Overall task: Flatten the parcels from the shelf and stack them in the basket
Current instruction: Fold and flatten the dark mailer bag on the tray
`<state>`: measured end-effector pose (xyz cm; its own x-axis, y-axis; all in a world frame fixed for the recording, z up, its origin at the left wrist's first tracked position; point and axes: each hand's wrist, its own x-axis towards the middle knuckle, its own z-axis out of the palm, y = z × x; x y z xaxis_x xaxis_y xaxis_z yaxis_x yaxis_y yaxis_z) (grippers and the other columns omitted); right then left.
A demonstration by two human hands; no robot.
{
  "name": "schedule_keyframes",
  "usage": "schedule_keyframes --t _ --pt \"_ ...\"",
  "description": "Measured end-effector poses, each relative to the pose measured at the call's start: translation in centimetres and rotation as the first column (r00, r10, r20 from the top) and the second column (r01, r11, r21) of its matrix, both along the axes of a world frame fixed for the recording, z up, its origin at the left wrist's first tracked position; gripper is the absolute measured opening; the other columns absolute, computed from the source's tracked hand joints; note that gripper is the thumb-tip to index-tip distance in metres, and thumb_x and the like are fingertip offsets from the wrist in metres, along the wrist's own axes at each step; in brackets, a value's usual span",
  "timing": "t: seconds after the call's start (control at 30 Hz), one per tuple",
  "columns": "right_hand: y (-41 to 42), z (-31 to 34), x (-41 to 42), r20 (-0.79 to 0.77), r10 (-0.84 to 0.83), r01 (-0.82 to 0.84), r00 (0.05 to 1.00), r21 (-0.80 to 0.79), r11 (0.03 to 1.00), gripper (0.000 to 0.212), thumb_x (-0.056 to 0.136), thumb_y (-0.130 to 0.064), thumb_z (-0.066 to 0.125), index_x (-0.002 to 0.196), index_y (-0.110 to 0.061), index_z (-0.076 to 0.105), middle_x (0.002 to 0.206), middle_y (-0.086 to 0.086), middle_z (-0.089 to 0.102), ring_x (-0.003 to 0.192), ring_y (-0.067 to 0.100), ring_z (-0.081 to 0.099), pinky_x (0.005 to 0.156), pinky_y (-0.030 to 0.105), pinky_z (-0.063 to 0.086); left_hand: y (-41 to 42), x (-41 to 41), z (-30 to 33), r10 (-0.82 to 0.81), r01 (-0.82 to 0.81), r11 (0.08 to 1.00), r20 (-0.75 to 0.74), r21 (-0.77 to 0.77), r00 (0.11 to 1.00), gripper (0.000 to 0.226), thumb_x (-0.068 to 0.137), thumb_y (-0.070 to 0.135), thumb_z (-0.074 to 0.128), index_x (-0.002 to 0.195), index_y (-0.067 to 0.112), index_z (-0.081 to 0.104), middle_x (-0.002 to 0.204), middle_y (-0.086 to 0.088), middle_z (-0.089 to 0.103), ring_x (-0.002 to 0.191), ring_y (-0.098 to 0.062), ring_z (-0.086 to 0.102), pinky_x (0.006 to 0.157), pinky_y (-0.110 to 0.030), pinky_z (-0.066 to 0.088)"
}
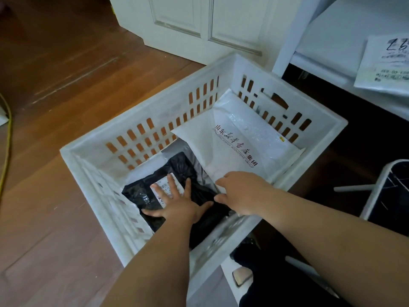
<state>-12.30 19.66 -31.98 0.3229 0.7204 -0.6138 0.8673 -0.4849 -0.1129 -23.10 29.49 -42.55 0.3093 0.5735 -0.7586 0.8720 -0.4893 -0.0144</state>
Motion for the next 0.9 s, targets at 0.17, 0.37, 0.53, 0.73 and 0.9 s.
schedule_keyframes --t 0.17,0.37,0.53,0.73,0.9 --pt "-1.3 1.2 1.3 0.051 -0.06 0.052 0.997 0.135 0.989 0.048 0.101 -0.047 0.035 0.138 -0.018 0.046 0.138 0.006 0.049 0.126 0.028 0.046 0.101 0.042 0.041 0.4 0.5 1.2 0.03 -0.03 1.0 -0.001 -0.005 1.0 0.093 0.075 0.087 0.029 0.143 0.047 -0.021 0.142 0.001 -0.051 0.131 -0.043 -0.042 0.094 -0.083 0.005" --pt "-5.1 5.0 3.4 0.145 -0.082 0.065 0.986 0.12 0.991 0.05 0.101 -0.047 0.033 0.141 -0.019 0.043 0.144 0.007 0.046 0.13 0.027 0.042 0.108 0.043 0.034 2.3 5.7 5.4 -0.175 0.176 0.982 -0.025 0.062 0.984 0.063 0.09 0.059 0.043 0.134 0.013 0.049 0.148 -0.017 0.037 0.134 -0.044 0.031 0.105 -0.066 0.027" --pt "-10.1 8.7 4.6 0.173 -0.219 0.187 0.96 0.184 0.965 0.046 0.099 -0.047 0.038 0.133 -0.019 0.049 0.135 0.008 0.052 0.123 0.029 0.047 0.103 0.045 0.038 -1.8 11.1 15.6 -0.445 0.371 0.886 0.283 0.278 0.85 0.025 0.094 0.032 0.053 0.079 0.012 0.055 0.088 -0.003 0.057 0.085 -0.022 0.052 0.074 -0.033 0.043" --pt "-22.8 11.6 6.6 0.166 -0.514 0.459 0.842 0.283 0.842 0.049 0.099 -0.049 0.041 0.134 -0.018 0.053 0.137 0.007 0.053 0.125 0.028 0.048 0.102 0.045 0.041 -12.6 15.0 23.7 -0.555 0.527 0.818 0.563 0.232 0.613 0.047 0.096 0.041 0.05 0.122 0.003 0.06 0.125 -0.014 0.06 0.117 -0.029 0.054 0.096 -0.036 0.042" --pt "-36.3 10.8 6.3 0.131 -0.815 0.732 0.565 0.375 0.568 0.043 0.097 -0.047 0.046 0.122 -0.016 0.062 0.121 0.009 0.061 0.11 0.026 0.056 0.092 0.039 0.047 -22.4 15.8 23.5 -0.428 0.57 0.822 0.665 0.005 0.612 0.052 0.089 0.043 0.062 0.129 0.009 0.057 0.13 -0.009 0.058 0.118 -0.025 0.055 0.1 -0.033 0.044"
